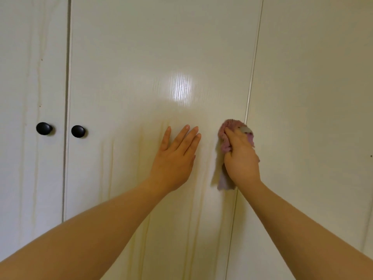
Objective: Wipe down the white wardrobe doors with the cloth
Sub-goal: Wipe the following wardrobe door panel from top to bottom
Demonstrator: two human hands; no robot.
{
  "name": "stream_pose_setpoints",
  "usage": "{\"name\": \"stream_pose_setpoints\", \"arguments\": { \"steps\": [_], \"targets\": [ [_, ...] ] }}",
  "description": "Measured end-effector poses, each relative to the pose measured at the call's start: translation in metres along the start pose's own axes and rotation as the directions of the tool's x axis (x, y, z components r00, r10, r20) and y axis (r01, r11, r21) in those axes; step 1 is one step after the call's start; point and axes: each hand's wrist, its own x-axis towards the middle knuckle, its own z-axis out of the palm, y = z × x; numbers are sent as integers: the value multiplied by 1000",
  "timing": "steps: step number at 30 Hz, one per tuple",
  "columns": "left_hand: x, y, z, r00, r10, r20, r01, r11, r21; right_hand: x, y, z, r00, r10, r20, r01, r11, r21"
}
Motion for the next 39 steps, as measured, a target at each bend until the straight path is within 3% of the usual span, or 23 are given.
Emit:
{"name": "stream_pose_setpoints", "arguments": {
  "steps": [6,13,17,19,20,23,25,26,28,30,35,37,39],
  "targets": [
    [-9,-15,3,999,35,-12,-34,999,20,-24,1,10,979,-201,40,202,979,-24],
    [-11,-36,-1,998,22,-66,-20,1000,22,21,-37,17,992,-118,-39,117,993,-14],
    [-20,-63,-4,997,-1,-71,2,1000,20,-7,-52,44,917,-388,90,388,921,22],
    [-25,-76,-8,998,3,-55,-1,1000,25,0,-52,37,892,-446,72,445,895,35],
    [-27,-82,-11,999,1,-37,0,999,33,11,-54,30,904,-425,38,424,905,25],
    [-30,-103,-17,1000,-16,12,15,998,57,44,-71,20,982,-178,-55,180,984,18],
    [-32,-112,-19,999,-33,26,32,998,53,39,-83,30,994,-92,-53,92,996,10],
    [-32,-115,-20,999,-33,30,32,998,48,29,-88,38,992,-127,-19,127,992,6],
    [-32,-121,-23,999,-19,27,17,999,45,4,-88,48,938,-334,90,336,942,-1],
    [-33,-128,-25,1000,0,8,0,999,43,4,-84,43,892,-444,84,448,894,-22],
    [-37,-146,-31,999,-31,-10,31,998,46,30,-111,39,989,-119,-84,119,993,-5],
    [-42,-150,-34,999,-38,-4,38,998,46,17,-120,53,982,-188,8,188,982,-3],
    [-48,-154,-36,998,-55,21,54,997,52,8,-114,54,942,-334,-7,334,942,-40]
  ]
}}
